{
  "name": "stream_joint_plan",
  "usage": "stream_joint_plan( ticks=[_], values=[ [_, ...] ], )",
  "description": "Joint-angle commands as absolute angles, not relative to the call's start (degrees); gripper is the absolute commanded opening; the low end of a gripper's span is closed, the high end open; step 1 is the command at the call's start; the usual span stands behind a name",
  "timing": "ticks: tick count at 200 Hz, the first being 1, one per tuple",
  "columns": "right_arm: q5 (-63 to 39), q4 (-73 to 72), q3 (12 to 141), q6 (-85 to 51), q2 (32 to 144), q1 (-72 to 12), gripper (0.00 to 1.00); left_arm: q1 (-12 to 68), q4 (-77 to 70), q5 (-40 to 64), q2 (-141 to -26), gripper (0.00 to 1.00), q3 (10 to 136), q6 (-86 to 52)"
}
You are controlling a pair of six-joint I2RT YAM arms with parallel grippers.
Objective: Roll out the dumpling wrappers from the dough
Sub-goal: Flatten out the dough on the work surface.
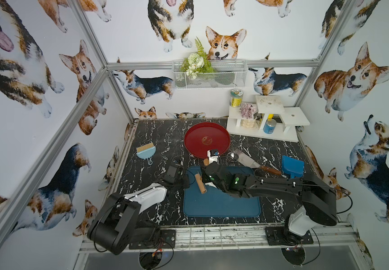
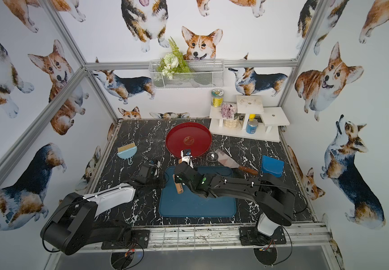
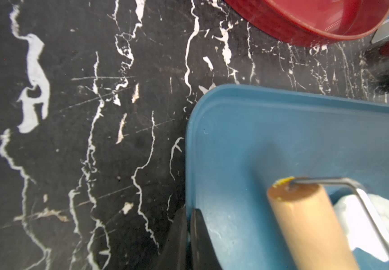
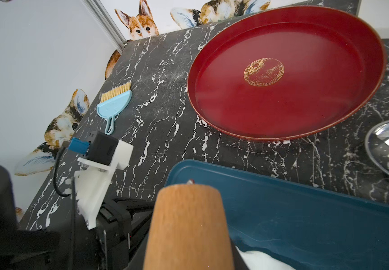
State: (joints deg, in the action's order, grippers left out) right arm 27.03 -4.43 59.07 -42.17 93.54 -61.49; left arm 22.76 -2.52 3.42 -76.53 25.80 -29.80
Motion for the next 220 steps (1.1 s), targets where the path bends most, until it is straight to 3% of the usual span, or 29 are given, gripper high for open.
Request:
stream_joint_plan(
  ticks=[1,158,220],
  values=[
    [28.53,-5.16,60.05,-44.62,94.7,-61.79,0.0,22.74,-3.6,2.9,-76.29,0.0,25.94,-28.82],
    [36.45,3.81,51.76,-43.2,82.03,-60.29,0.0,22.69,-3.69,2.5,-75.76,0.0,25.62,-29.07],
    [31.84,-1.35,45.33,-35.65,74.53,-58.3,0.0,22.8,-3.78,2.84,-75.93,0.0,25.71,-28.96]
  ],
)
